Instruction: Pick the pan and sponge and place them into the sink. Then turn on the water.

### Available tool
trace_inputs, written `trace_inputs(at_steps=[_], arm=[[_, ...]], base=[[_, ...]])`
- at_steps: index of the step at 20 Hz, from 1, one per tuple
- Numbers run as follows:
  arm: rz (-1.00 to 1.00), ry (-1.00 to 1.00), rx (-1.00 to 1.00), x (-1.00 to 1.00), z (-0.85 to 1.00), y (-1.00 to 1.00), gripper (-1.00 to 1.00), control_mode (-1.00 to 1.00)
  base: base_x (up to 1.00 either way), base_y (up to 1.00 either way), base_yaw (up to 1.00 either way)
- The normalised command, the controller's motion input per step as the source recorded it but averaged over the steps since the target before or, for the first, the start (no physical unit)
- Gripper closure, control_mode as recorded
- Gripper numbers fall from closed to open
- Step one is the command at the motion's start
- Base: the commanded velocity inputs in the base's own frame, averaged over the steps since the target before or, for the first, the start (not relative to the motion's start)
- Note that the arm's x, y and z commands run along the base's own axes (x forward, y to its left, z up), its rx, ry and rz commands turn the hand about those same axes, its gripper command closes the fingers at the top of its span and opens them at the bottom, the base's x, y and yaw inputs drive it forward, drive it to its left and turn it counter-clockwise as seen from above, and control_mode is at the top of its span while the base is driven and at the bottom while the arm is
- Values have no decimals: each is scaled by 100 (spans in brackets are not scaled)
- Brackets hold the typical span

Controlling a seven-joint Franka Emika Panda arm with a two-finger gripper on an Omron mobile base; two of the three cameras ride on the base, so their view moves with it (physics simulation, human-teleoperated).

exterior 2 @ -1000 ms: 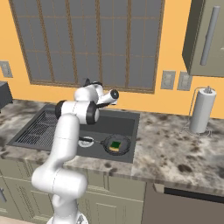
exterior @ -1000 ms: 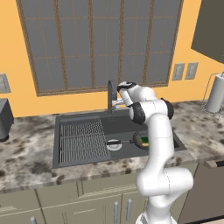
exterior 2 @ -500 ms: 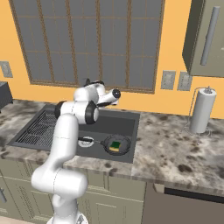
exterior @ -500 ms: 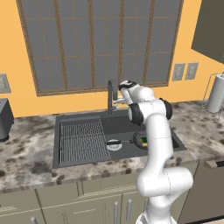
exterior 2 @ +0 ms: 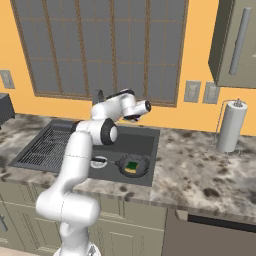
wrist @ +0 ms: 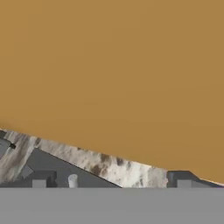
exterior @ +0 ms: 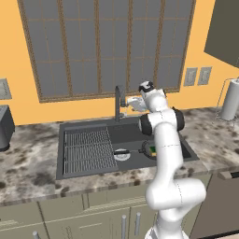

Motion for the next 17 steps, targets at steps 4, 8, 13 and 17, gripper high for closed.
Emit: trace_inputs(at_steps=[4, 8, 13, 17], arm=[[-55, -19, -15, 12, -53, -35, -100, -100], [-55, -24, -22, 1, -50, -23, -100, -100], [-32, -22, -27, 0, 1, 0, -100, -100], [-23, -25, -42, 0, 50, 3, -100, -100]], base=[[0, 0, 0], [0, 0, 0], [0, 0, 0], [0, 0, 0]])
